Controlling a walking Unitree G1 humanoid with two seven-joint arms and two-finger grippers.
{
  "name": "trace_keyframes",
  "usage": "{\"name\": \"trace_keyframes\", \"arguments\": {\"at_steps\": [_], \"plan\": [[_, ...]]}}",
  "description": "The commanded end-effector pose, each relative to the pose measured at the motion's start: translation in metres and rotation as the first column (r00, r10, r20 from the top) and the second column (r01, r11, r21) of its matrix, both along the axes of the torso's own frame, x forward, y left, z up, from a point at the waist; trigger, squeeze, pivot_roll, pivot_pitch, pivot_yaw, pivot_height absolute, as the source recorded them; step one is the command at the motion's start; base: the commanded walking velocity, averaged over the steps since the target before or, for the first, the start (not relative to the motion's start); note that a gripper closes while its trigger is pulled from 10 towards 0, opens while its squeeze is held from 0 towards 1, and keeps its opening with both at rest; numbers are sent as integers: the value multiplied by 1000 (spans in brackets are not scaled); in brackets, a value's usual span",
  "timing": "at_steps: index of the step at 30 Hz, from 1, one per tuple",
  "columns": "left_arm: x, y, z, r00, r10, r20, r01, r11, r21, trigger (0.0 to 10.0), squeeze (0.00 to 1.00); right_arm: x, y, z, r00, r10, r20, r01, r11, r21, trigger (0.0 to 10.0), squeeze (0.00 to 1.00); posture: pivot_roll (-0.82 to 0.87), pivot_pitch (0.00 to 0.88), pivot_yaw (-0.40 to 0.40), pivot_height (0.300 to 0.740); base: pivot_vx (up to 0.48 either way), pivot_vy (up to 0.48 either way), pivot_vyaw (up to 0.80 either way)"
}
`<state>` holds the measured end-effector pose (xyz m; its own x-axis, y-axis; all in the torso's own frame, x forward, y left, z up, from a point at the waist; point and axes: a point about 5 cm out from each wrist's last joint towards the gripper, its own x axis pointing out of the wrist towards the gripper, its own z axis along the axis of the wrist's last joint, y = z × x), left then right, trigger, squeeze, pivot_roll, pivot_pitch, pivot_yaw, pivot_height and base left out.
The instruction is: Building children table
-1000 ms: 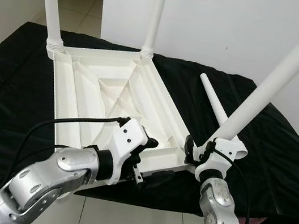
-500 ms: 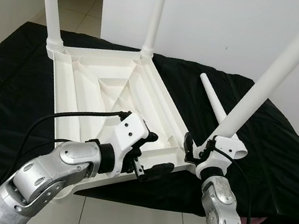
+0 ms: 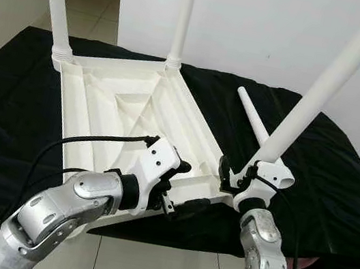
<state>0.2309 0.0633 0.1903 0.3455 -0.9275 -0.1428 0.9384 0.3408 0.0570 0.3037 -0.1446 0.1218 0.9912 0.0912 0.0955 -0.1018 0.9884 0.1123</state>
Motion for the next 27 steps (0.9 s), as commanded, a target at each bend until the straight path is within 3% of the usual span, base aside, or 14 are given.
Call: {"name": "trace_keyframes", "arguments": {"at_steps": [1,5,8,17,22,24,27], "plan": [[-7,-3,1,991,-130,-9,130,991,4,10000,0,1,14,-1,999,46,-1,-46,999,1,10000,0,42,0,-82,740,0,0,0],[-7,-1,1,992,-129,-8,129,992,10,10000,0,-3,9,0,998,64,19,-63,997,-38,10000,0,39,0,-79,740,0,0,0],[-4,0,1,992,-122,-6,122,992,12,10000,0,-4,-5,-5,1000,20,16,-19,997,-71,10000,0,33,0,-75,740,0,0,0],[-2,0,3,991,-134,-3,134,991,15,10000,0,-2,-7,-3,999,-2,36,4,998,-68,10000,0,27,0,-55,740,0,0,0],[-1,0,4,990,-141,5,140,990,23,10000,0,0,-4,-2,999,-18,42,20,998,-54,10000,0,29,0,-52,740,0,0,0],[2,1,5,991,-135,10,135,991,26,10000,0,0,11,-4,999,4,38,-3,1000,-20,10000,0,32,0,-49,740,0,0,0],[2,2,5,991,-133,10,132,991,26,10000,0,1,17,-5,999,11,35,-11,1000,-13,10000,0,32,0,-49,740,0,0,0]]}}
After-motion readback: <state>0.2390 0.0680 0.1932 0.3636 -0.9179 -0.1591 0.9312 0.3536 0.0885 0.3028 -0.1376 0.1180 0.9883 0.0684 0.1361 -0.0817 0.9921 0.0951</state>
